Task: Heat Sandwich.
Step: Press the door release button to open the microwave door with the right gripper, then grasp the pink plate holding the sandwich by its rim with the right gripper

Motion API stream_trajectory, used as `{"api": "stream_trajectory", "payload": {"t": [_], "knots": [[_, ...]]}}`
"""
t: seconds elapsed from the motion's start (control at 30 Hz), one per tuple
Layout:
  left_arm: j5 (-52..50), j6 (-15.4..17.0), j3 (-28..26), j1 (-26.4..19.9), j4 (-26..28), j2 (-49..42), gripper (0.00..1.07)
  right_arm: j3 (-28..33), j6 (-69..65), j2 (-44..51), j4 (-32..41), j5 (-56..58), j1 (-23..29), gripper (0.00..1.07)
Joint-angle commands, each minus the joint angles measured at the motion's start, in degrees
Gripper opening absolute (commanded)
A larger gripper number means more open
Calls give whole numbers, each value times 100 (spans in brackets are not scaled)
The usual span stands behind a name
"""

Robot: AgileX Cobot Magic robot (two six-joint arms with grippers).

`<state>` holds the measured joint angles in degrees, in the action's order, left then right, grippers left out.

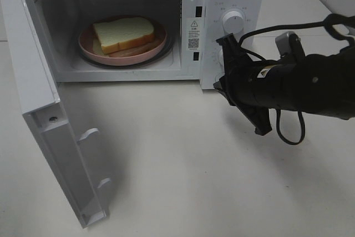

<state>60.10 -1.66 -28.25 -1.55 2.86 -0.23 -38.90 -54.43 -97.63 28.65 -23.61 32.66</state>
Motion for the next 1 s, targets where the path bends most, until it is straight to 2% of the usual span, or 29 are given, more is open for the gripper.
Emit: {"api": "stream_trajectory", "payload": {"t": [0.03, 0.2, 0.3, 0.37, 0.67, 0.8, 0.83, 0.9, 0.93, 1.0], "knots": [[-74, -6, 6, 29, 46, -92, 98, 11, 527, 390, -636, 768, -69, 0], [-74, -6, 6, 29, 46, -92, 98, 11, 837, 825, -1604, 1937, -252, 1], [-74, -6, 6, 29, 46, -92, 98, -11, 951, 934, -1942, 2361, -332, 1], [-74, -6, 6, 29, 46, -92, 98, -115, 1295, 1094, -2349, 3088, -407, 1], [-74, -6, 6, 29, 46, -92, 98, -665, 3134, 1186, -2510, 4973, -401, 3], [-74, -6, 6, 29, 46, -92, 98, -1008, 4778, 1186, -2515, 5741, -401, 4], [-74, -6, 6, 29, 46, -92, 98, -1008, 4778, 1186, -2515, 5741, -401, 4], [-74, -6, 6, 29, 46, -92, 98, -1129, 5546, 1186, -2515, 5970, -401, 4], [-74, -6, 6, 29, 46, -92, 98, -1215, 6337, 1186, -2510, 6125, -401, 5], [-74, -6, 6, 29, 46, -92, 98, -1249, 6761, 1186, -2504, 6199, -401, 5]]}}
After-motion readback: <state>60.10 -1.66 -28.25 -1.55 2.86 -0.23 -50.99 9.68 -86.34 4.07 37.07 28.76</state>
